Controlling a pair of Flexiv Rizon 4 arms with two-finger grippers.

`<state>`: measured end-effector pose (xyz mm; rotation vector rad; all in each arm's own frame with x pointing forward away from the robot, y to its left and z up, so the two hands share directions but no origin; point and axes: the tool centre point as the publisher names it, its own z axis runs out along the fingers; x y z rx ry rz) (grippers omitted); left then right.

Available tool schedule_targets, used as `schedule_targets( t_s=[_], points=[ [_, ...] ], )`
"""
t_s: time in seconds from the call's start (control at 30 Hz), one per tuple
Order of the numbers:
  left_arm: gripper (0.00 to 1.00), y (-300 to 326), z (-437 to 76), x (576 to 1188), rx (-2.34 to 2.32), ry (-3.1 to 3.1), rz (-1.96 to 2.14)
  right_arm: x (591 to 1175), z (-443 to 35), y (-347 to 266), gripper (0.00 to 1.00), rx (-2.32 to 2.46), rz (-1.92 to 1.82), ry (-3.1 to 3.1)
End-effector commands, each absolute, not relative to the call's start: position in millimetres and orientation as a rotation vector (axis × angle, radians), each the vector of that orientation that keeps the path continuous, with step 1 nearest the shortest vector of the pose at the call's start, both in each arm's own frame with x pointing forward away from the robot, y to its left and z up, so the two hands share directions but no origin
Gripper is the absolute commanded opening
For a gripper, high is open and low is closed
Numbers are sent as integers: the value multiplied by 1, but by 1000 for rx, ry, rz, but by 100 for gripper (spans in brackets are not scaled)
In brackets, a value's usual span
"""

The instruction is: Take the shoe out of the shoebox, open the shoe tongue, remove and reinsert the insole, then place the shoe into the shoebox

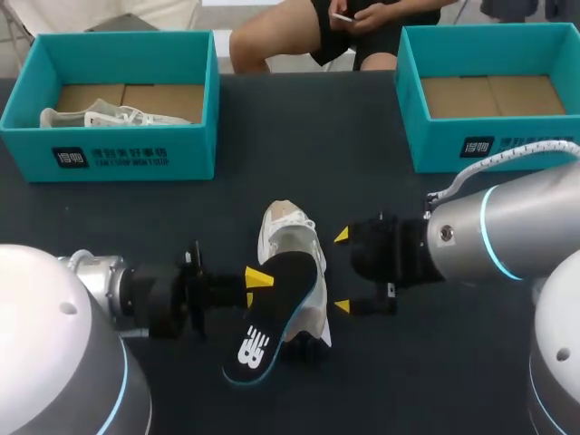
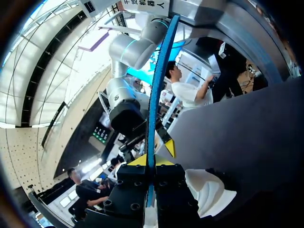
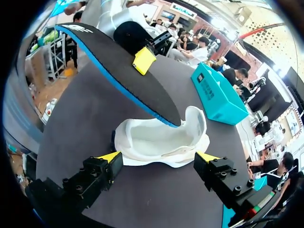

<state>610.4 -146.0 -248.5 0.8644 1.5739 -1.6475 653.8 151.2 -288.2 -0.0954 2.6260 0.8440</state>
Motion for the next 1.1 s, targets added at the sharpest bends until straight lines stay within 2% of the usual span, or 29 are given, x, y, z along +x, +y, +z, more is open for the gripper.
schedule_targets(
  t_s=[0.03,0.6,1.1],
  points=[
    [0,-147,-248,608,861,1575,-1643,652,-289,153,100,-90,838,2623],
    [0,-147,-254,585,784,1641,-1680,656,-280,148,100,-77,711,2586],
    [0,-129,-242,586,758,1661,-1666,669,-312,166,100,-104,795,2616]
  ],
)
